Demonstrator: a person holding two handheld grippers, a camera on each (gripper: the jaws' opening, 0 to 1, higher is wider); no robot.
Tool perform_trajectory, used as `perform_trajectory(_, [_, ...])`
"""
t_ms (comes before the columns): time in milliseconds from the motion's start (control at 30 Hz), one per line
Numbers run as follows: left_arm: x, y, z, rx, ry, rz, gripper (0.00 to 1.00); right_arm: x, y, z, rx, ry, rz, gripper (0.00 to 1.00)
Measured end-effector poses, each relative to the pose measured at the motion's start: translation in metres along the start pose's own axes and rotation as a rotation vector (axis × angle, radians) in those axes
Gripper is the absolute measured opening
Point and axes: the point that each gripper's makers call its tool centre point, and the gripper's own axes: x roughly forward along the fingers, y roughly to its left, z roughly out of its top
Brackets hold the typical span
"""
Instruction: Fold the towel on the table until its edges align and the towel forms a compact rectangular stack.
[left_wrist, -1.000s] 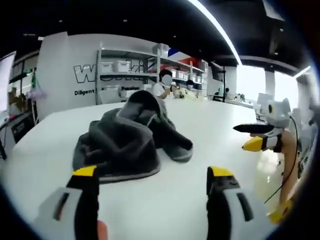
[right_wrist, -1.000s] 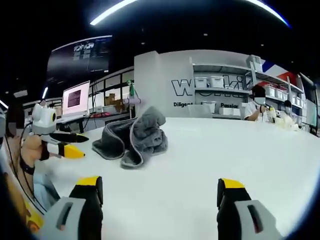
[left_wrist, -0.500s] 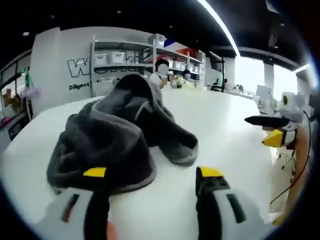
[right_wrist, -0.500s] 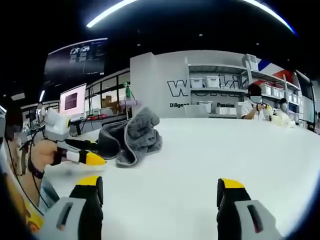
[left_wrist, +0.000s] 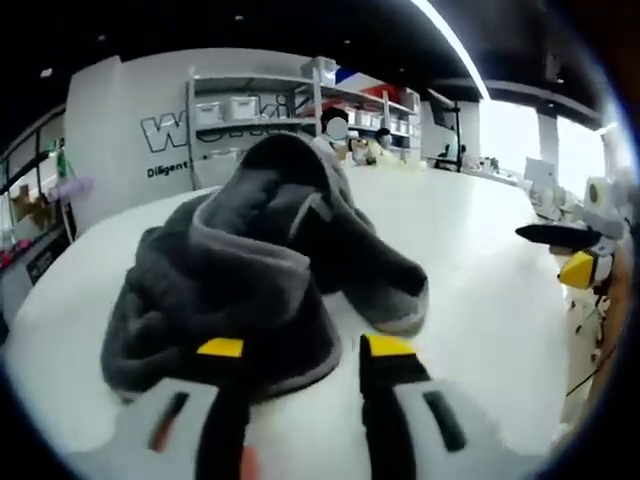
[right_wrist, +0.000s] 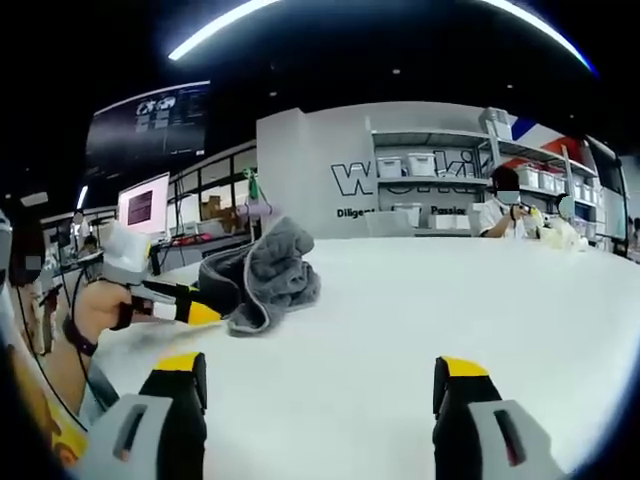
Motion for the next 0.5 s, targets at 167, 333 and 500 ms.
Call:
perform_trajectory(167, [-0.015, -0.007, 0.005, 0.013, -0.026, 0.005, 0.38, -0.002, -0.003, 0.001, 0.003, -0.004, -0.007, 0.98])
perform_trajectory(333, [-0.01, -0.013, 0.012, -0.001, -0.048, -0.025, 0.33, -0.001, -0.003, 0.0, 0.005, -0.004, -0.007, 0.98])
perform_trajectory(500, [0.001, -0.01, 0.01, 0.023, -0.019, -0.017, 0.28, -0.004, -0.001, 0.001, 0.003, -0.009, -0.003, 0.98])
